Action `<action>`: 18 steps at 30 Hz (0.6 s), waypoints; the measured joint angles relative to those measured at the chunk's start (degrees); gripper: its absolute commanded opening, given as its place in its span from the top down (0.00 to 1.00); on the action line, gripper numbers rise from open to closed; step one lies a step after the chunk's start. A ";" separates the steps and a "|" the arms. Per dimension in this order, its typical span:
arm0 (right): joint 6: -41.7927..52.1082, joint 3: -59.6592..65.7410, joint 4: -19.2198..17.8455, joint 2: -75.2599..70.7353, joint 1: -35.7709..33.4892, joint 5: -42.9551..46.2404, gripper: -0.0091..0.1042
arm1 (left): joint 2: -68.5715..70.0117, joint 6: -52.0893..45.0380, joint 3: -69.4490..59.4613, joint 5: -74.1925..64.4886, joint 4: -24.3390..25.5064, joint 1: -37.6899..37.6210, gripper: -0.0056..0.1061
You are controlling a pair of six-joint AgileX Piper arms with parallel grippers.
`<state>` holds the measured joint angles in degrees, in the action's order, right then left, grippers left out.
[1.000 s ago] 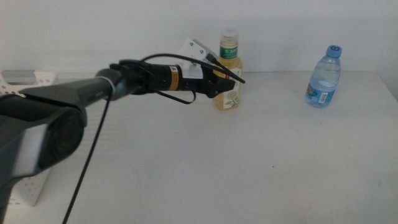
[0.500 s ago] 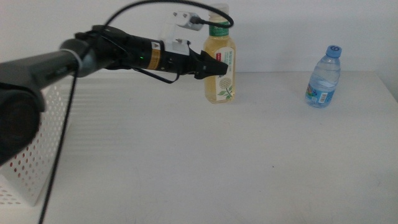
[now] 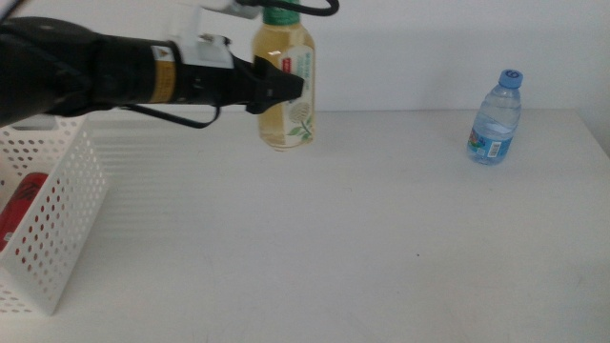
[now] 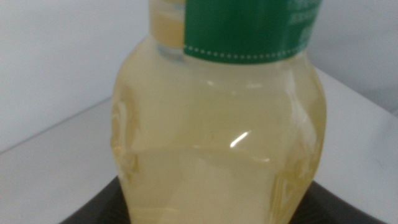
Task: Use arms to grab the bottles and put them into the dustbin to the left of the table.
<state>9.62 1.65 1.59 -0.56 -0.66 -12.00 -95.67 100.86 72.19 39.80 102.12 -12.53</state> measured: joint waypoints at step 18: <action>0.00 0.00 0.00 0.00 0.00 0.00 0.33 | 21.22 3.71 -17.89 -2.37 0.00 0.11 0.99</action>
<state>9.62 1.65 1.59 -0.56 -0.66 -12.00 -74.45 104.57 54.30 37.44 102.12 -12.42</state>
